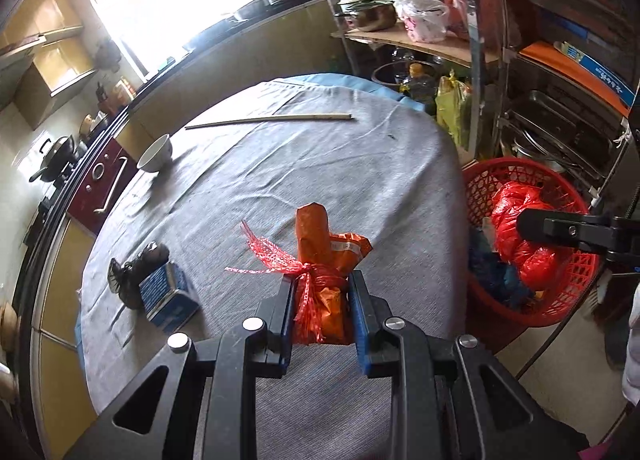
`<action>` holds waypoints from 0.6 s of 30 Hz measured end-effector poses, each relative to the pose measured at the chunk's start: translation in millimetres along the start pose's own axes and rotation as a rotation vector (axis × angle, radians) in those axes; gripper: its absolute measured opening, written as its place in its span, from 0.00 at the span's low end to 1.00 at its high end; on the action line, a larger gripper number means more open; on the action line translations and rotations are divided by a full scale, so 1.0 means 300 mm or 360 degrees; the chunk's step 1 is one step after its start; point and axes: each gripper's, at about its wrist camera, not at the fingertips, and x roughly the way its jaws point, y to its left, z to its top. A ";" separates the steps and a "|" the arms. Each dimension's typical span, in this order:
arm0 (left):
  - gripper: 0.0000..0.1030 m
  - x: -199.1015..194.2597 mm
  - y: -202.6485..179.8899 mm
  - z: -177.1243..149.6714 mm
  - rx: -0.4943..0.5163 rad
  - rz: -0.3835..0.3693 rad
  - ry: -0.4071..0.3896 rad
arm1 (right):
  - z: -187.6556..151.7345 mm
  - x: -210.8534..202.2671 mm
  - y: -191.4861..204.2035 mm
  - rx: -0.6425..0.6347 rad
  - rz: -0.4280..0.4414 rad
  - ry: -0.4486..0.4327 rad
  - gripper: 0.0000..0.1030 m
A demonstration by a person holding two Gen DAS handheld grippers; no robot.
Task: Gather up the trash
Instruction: 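Carry the red bag to the basket and release it with the right tool, then lower the orange snack bag into the red basket and open the left tool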
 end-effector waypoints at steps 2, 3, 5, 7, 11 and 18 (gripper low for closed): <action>0.26 0.002 -0.016 0.006 0.0016 -0.0012 -0.0002 | 0.000 -0.009 -0.013 0.0010 -0.0013 -0.0008 0.45; 0.26 0.003 -0.026 0.010 0.0025 -0.0020 -0.0002 | -0.001 -0.014 -0.022 0.0020 -0.0016 -0.0012 0.45; 0.26 0.006 -0.047 0.019 0.0045 -0.0040 -0.0005 | 0.002 -0.023 -0.037 0.0035 -0.0027 -0.0021 0.45; 0.26 0.009 -0.067 0.026 0.0065 -0.0052 -0.0008 | 0.002 -0.037 -0.055 0.0050 -0.0039 -0.0033 0.45; 0.26 0.017 -0.105 0.045 0.0106 -0.0080 -0.0014 | 0.007 -0.062 -0.091 0.0081 -0.0064 -0.0054 0.45; 0.26 0.032 -0.180 0.078 0.0171 -0.0120 -0.0019 | 0.013 -0.109 -0.161 0.0153 -0.0108 -0.0098 0.45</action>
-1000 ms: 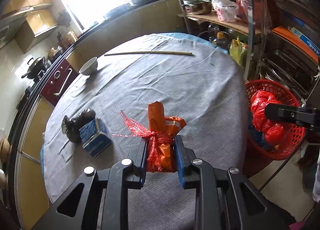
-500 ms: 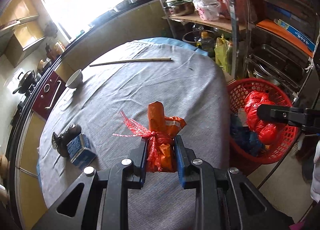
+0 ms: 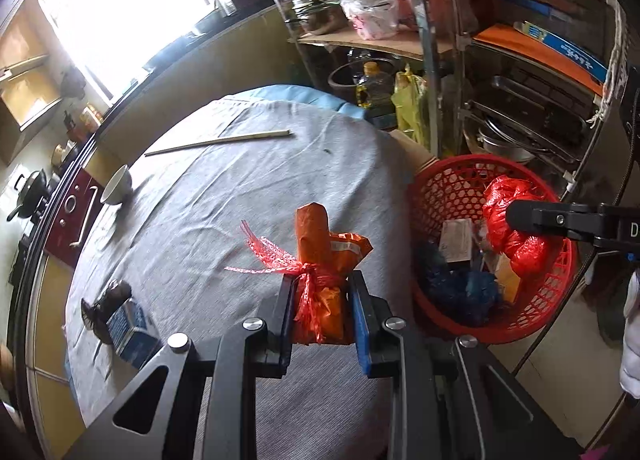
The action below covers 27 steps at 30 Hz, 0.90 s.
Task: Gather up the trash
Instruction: 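Lower the orange snack bag into the red basket and open the left tool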
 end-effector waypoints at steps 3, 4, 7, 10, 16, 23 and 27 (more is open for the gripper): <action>0.26 0.011 -0.026 0.013 0.0021 -0.0020 0.0006 | 0.007 -0.017 -0.030 0.0026 -0.0019 -0.0020 0.45; 0.26 0.016 -0.036 0.018 0.0029 -0.0030 0.0008 | 0.009 -0.023 -0.040 0.0037 -0.0023 -0.0026 0.45; 0.26 0.029 -0.061 0.032 0.0045 -0.0062 0.0006 | 0.015 -0.040 -0.061 0.0049 -0.0042 -0.0046 0.45; 0.26 0.048 -0.090 0.045 0.0061 -0.0132 0.0000 | 0.026 -0.056 -0.086 0.0068 -0.0062 -0.0065 0.45; 0.26 0.102 -0.150 0.065 0.0078 -0.0296 0.0025 | 0.053 -0.089 -0.143 0.0121 -0.0132 -0.0114 0.46; 0.50 0.127 -0.204 0.089 0.0089 -0.0509 0.0028 | 0.069 -0.097 -0.214 0.0258 -0.0211 -0.0096 0.48; 0.59 0.107 -0.180 0.080 0.0091 -0.0481 -0.0029 | 0.074 -0.095 -0.227 0.0294 -0.0252 -0.0078 0.51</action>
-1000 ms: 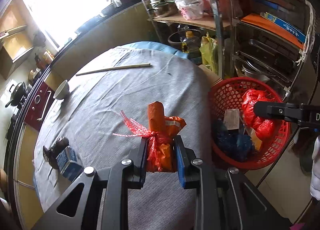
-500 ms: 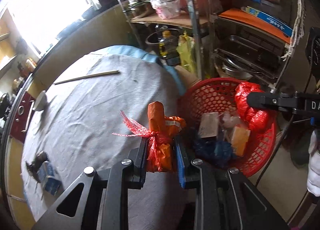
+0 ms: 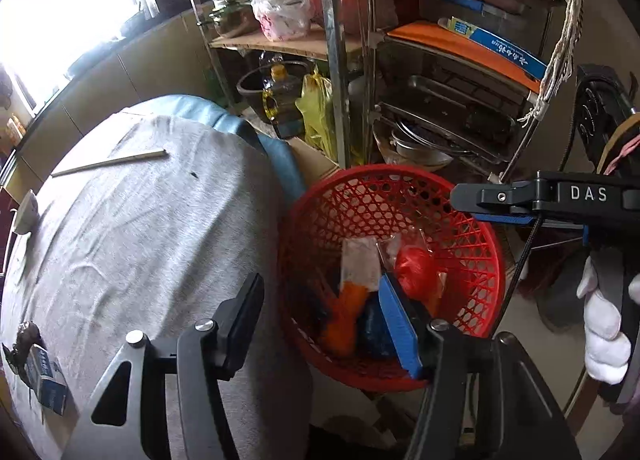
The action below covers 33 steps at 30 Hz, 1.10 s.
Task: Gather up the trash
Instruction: 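Lower the orange snack bag into the red basket and open the left tool, then grasp the blue box with the right tool while the left tool grasps the black plastic bag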
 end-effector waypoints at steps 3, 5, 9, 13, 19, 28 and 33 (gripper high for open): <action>0.59 -0.030 0.050 -0.023 -0.0029 0.0037 -0.0009 | -0.002 -0.001 0.017 -0.0012 0.0002 -0.0004 0.51; 0.59 -0.054 0.092 -0.050 -0.0062 0.0071 -0.0002 | -0.003 0.004 0.041 -0.0037 0.0009 -0.0001 0.51; 0.60 -0.108 0.192 -0.120 -0.0139 0.0176 -0.0007 | -0.012 0.028 0.105 -0.0088 0.0034 0.0023 0.51; 0.61 -0.197 0.324 -0.214 -0.0276 0.0280 -0.0036 | -0.033 0.065 0.191 -0.0165 0.0063 0.0070 0.51; 0.63 -0.337 0.551 -0.424 -0.0544 0.0484 -0.0075 | -0.087 0.164 0.387 -0.0319 0.0143 0.0203 0.51; 0.63 -0.499 0.871 -0.800 -0.1041 0.0780 -0.0043 | -0.247 0.375 0.841 -0.0749 0.0306 0.0446 0.52; 0.63 -0.528 0.963 -0.924 -0.1215 0.0848 -0.0029 | -0.333 0.539 1.110 -0.1038 0.0446 0.0560 0.52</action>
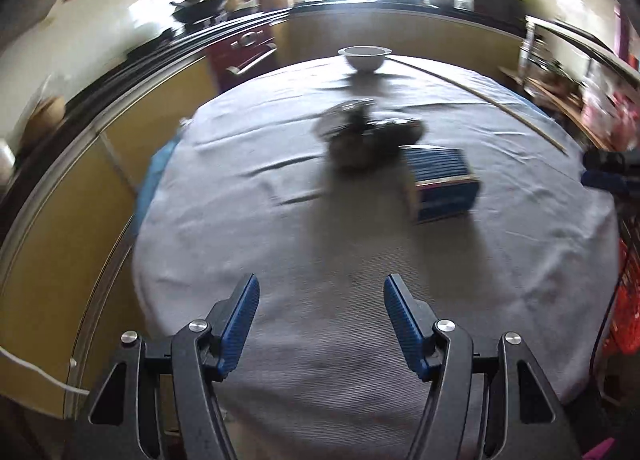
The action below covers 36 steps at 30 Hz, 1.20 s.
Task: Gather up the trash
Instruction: 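Grasp the blue box with the right tool while the left tool grasps the black plastic bag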
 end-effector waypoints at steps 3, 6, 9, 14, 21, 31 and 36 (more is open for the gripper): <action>0.64 0.025 0.040 -0.009 -0.0049 0.0015 0.0031 | 0.089 0.143 0.059 -0.0118 0.0084 0.0088 0.53; 0.64 0.057 0.069 -0.015 -0.0090 0.0013 0.0060 | 0.165 0.267 0.087 -0.0185 0.0142 0.0175 0.54; 0.64 0.083 0.103 -0.013 -0.0134 0.0009 0.0092 | 0.236 0.401 0.095 -0.0218 0.0195 0.0290 0.57; 0.64 0.122 0.147 0.005 -0.0204 0.0013 0.0127 | 0.285 0.569 0.078 -0.0192 0.0273 0.0460 0.58; 0.64 0.169 0.163 0.032 -0.0205 0.0048 0.0150 | 0.243 0.607 0.144 -0.0476 0.0304 0.0648 0.59; 0.64 0.189 0.154 0.056 -0.0216 0.0084 0.0162 | 0.029 0.552 0.276 -0.1074 0.0092 0.0721 0.62; 0.64 0.180 0.154 0.056 -0.0202 0.0109 0.0172 | -0.014 0.546 0.294 -0.1150 0.0004 0.0648 0.62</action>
